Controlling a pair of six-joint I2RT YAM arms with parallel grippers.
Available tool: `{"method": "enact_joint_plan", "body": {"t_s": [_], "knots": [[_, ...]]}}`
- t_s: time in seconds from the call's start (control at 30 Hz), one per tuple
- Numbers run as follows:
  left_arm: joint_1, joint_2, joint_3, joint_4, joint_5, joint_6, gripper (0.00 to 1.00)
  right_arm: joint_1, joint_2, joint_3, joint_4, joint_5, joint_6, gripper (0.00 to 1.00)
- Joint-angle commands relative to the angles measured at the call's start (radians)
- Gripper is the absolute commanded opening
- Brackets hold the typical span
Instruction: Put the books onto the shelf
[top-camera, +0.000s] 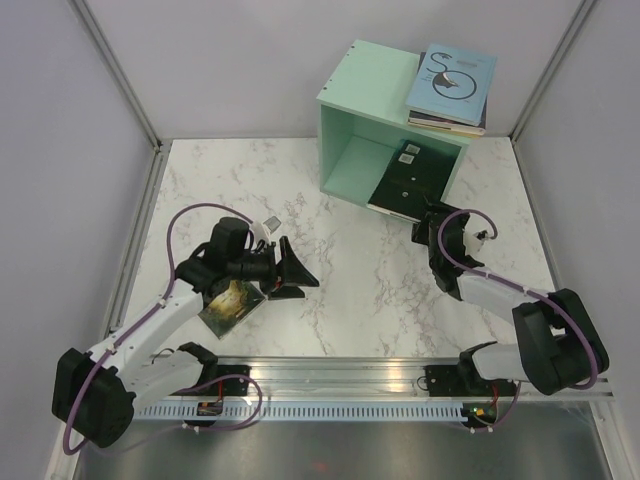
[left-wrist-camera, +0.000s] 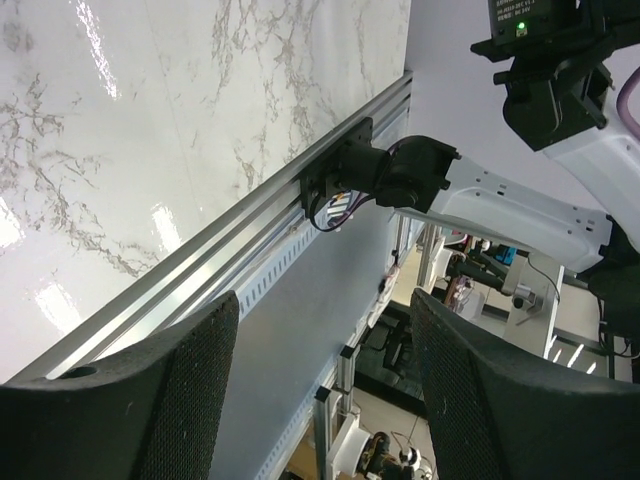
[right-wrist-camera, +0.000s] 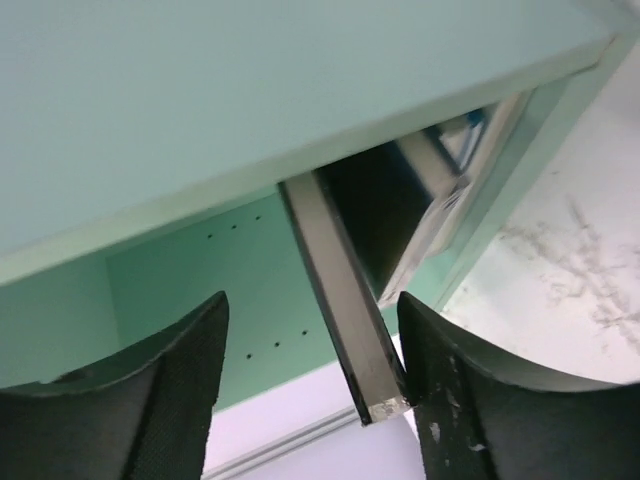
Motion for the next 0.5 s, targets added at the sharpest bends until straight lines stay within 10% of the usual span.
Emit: {"method": "enact_joint_plan", "body": {"t_s": [0.0,0.47], "knots": [[0.005,-0.012,-0.005,-0.020,0.010,0.054,0.72,-0.039,0.016,0.000,0.075,-0.120,0.060,0.73],[0.005,0.017,-0.010,-0.022,0.008,0.079,0.72,-0.037,-0.123,-0.094,-0.052,-0.268,-0.002,0.75]]}}
